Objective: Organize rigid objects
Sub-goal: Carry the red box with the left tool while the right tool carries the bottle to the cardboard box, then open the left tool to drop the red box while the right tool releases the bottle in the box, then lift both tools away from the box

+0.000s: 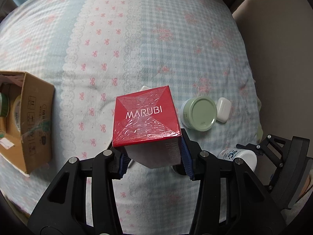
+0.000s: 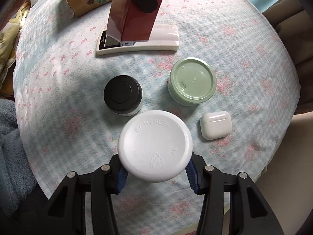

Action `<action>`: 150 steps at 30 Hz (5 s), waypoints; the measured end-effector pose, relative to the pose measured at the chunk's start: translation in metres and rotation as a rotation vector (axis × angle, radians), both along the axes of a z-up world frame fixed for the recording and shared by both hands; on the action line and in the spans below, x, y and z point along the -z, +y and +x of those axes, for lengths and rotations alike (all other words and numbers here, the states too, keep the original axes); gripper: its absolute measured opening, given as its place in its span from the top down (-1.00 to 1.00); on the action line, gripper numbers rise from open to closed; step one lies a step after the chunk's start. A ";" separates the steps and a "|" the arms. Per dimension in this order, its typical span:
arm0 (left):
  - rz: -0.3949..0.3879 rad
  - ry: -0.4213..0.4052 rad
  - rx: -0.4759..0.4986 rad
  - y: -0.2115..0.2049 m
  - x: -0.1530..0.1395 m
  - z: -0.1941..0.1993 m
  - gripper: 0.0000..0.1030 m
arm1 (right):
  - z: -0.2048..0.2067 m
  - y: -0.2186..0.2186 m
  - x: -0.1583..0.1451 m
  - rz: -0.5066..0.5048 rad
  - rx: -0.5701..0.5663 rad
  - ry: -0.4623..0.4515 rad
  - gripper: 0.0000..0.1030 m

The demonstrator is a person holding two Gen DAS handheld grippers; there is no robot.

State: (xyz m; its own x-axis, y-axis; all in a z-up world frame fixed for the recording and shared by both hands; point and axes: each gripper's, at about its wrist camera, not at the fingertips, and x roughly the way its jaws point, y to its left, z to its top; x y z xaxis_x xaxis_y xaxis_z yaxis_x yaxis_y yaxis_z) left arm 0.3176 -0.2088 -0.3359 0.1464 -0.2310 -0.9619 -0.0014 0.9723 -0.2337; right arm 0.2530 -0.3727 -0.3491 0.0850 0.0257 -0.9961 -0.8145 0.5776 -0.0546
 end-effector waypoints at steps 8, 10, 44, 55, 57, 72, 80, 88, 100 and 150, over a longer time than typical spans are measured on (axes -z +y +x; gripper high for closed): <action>-0.023 -0.068 0.004 0.021 -0.037 -0.024 0.20 | -0.032 -0.002 -0.022 0.125 0.274 0.027 0.10; -0.031 -0.088 0.009 0.031 -0.048 -0.032 0.20 | -0.033 0.003 -0.032 0.149 0.326 0.026 0.10; 0.065 -0.107 0.009 0.436 -0.074 -0.045 0.20 | 0.028 0.352 -0.100 0.574 0.823 0.185 0.10; 0.092 -0.044 0.058 0.454 -0.014 -0.015 0.20 | 0.059 0.386 -0.003 0.637 1.081 0.397 0.10; 0.102 -0.039 0.067 0.453 -0.010 -0.008 0.20 | 0.062 0.388 0.012 0.647 1.117 0.427 0.10; 0.095 0.002 0.011 0.473 0.005 -0.013 -1.00 | 0.074 0.391 0.038 0.400 1.144 0.331 -0.88; 0.050 0.018 -0.086 0.489 0.007 -0.026 -1.00 | 0.066 0.385 0.042 0.346 1.099 0.317 -0.88; 0.068 0.004 -0.058 0.482 -0.002 -0.033 -1.00 | 0.058 0.381 0.032 0.333 1.088 0.297 -0.88; 0.121 -0.061 -0.086 0.481 -0.060 -0.063 -1.00 | 0.035 0.387 -0.037 0.305 1.039 0.154 -0.88; 0.184 -0.191 0.246 0.068 -0.110 -0.109 -1.00 | -0.069 0.035 -0.141 0.266 0.966 -0.343 -0.88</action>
State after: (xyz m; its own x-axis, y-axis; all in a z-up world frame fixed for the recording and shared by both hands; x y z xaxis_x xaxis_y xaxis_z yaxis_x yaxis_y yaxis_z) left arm 0.2087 -0.1410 -0.2259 0.2895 -0.1072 -0.9511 0.2648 0.9639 -0.0280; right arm 0.1842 -0.3382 -0.2082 0.4616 0.0111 -0.8870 0.0317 0.9991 0.0290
